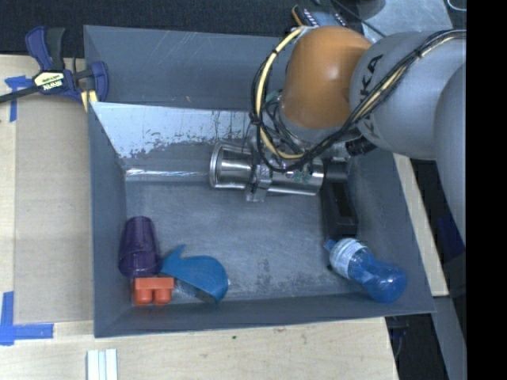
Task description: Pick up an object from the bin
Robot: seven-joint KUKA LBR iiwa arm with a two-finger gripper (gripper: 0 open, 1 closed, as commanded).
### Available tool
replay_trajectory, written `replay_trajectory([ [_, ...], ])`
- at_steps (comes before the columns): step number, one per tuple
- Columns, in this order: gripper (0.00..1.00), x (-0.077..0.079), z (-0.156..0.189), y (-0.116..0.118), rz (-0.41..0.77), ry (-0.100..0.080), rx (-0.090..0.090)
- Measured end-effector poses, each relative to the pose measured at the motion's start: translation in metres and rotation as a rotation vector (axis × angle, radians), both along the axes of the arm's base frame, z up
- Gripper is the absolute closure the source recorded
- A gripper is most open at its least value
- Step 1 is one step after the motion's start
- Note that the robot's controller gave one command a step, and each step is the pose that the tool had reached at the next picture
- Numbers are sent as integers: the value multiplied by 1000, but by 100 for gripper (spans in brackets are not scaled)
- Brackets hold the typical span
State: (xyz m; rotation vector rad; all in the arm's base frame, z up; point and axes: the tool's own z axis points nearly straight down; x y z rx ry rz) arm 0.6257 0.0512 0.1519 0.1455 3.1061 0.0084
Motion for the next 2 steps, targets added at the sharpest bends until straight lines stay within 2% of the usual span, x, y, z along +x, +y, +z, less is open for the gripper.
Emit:
replay_trajectory([
  [1, 100, -1, -73, -6, 82, 5, 4],
  [2, 100, -1, -73, -6, 82, 5, 4],
])
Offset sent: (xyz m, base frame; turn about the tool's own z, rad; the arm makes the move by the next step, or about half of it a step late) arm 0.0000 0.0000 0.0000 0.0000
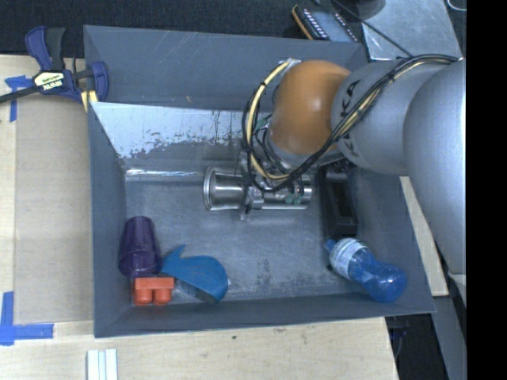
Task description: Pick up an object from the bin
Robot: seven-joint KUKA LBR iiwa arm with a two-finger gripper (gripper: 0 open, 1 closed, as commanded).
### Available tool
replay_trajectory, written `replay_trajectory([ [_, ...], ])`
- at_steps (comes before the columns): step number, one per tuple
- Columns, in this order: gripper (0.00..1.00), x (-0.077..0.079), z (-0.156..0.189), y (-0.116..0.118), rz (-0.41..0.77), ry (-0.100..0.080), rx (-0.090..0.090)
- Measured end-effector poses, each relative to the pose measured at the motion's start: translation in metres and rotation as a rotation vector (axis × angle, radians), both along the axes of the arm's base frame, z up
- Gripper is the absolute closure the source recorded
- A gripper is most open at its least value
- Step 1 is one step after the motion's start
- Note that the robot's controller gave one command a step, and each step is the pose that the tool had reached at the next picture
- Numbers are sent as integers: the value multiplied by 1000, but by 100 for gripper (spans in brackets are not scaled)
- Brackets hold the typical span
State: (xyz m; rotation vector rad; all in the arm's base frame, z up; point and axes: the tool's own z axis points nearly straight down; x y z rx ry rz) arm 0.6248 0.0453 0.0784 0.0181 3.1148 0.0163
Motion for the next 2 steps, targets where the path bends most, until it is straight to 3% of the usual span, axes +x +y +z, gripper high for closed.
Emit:
replay_trajectory([
  [1, 100, -55, 68, -29, 86, 2, -2],
  [2, 100, -55, 68, -29, 85, 2, -2],
])
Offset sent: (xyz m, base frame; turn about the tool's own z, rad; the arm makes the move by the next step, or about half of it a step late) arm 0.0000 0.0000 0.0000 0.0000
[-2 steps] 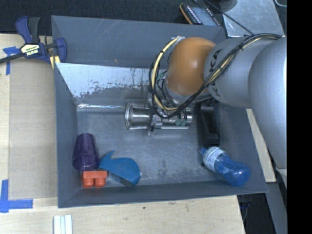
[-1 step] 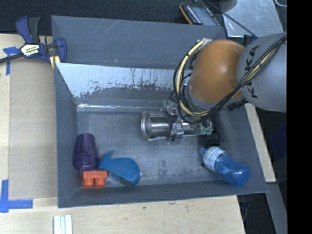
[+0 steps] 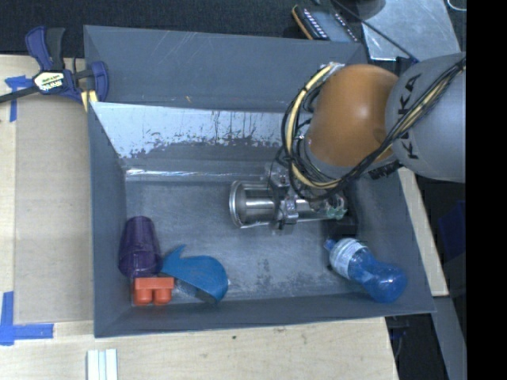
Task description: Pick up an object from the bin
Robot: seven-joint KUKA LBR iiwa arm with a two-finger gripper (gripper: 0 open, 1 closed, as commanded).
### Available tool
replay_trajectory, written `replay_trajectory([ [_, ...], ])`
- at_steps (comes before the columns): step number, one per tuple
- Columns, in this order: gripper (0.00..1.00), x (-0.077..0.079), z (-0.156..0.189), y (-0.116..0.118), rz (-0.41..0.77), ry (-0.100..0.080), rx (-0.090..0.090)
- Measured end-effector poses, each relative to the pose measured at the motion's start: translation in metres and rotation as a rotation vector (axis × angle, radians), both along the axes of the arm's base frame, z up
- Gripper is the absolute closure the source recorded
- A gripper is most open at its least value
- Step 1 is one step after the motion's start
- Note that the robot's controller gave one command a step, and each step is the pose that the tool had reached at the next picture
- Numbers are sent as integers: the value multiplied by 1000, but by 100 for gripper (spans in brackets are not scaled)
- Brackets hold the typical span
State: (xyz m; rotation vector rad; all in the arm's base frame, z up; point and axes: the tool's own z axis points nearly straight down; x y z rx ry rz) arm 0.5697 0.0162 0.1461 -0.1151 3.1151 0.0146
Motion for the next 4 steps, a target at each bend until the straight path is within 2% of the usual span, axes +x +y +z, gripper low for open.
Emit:
replay_trajectory([
  [2, 100, -5, -13, 2, 26, 5, -1],
  [3, 100, -3, 63, -4, 36, 8, -1],
  [4, 100, 2, 24, -3, 35, -2, 0],
])
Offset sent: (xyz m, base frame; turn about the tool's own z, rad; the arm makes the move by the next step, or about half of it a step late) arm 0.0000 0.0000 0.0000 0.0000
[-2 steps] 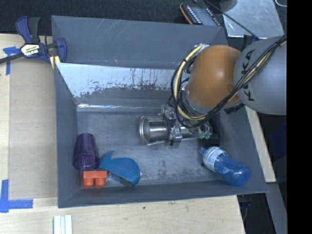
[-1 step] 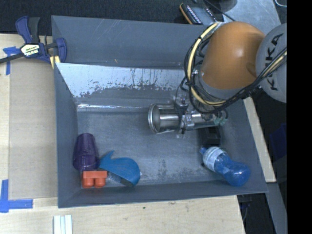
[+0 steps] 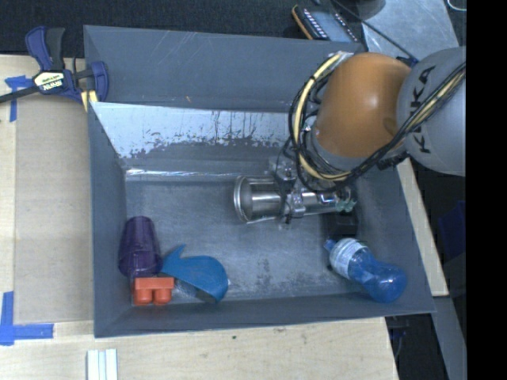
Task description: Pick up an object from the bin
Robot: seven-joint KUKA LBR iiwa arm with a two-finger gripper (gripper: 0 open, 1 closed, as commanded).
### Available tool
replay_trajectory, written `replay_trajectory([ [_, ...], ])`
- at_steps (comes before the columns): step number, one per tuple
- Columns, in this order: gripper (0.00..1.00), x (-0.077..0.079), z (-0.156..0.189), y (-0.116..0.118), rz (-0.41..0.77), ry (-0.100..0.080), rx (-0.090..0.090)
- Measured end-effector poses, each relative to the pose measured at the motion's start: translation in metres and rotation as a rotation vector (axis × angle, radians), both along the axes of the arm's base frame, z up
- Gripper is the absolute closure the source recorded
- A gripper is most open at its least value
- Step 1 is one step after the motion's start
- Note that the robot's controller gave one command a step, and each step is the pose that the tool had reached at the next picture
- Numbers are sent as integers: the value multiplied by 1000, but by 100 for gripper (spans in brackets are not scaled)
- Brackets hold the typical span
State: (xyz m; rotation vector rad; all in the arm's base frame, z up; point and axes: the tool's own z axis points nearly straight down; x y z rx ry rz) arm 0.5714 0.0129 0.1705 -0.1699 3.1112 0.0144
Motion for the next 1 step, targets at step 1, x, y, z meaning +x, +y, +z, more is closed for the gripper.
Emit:
replay_trajectory([
  [1, 100, 17, -60, 12, 49, 10, -2],
])
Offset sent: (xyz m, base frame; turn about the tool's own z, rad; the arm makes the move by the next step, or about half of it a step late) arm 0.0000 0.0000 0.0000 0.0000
